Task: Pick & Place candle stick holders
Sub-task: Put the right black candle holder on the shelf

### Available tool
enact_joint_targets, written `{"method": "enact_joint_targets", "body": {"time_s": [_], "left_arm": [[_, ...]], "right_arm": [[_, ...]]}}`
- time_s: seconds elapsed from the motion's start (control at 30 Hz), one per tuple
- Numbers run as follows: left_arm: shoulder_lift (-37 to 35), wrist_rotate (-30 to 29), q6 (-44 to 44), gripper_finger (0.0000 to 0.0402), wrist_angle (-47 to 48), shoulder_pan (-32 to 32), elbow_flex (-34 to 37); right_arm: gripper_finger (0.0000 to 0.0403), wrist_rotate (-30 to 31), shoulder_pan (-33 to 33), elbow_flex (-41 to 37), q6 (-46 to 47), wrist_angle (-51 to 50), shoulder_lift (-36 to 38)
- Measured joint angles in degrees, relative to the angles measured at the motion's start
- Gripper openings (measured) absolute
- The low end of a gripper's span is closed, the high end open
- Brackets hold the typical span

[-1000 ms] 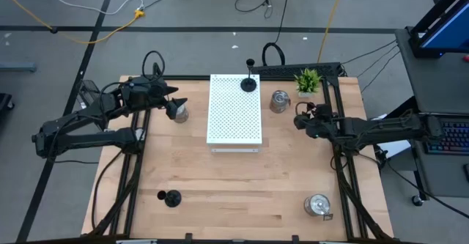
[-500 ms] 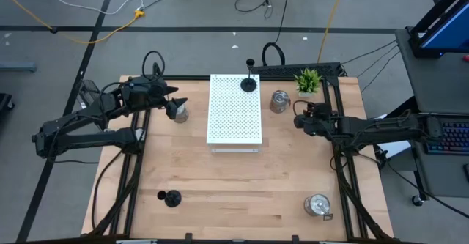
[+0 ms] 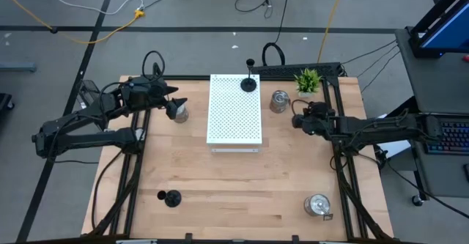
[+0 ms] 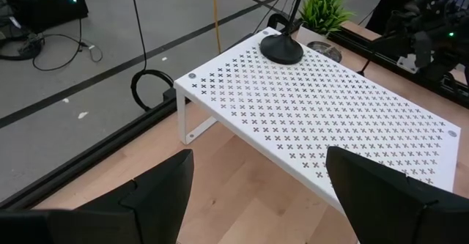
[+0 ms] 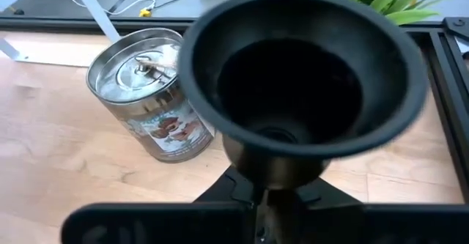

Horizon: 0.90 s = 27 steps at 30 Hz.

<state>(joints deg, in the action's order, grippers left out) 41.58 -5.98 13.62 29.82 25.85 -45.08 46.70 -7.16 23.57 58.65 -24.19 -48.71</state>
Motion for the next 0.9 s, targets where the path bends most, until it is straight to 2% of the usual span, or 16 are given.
{"method": "enact_joint_targets", "body": {"time_s": [0.17,0.33,0.67,0.9], "left_arm": [[0.0,0.0,1.3,0.0315,-0.1,0.0,0.0],[0.0,0.0,3.2,0.0319,-0.1,0.0,0.0],[0.1,0.0,3.5,0.0321,-0.1,-0.2,0.0],[0.1,0.9,5.0,0.0322,-2.7,-1.7,0.0]], "right_arm": [[0.0005,-0.6,0.0,0.0,-0.6,3.2,0.7],[0.0004,-2.0,0.0,3.1,-6.5,5.1,2.3],[0.0003,-3.5,0.0,22.4,-17.5,-9.1,1.8],[0.0003,-3.5,0.0,34.1,-25.9,-11.9,-1.8]]}}
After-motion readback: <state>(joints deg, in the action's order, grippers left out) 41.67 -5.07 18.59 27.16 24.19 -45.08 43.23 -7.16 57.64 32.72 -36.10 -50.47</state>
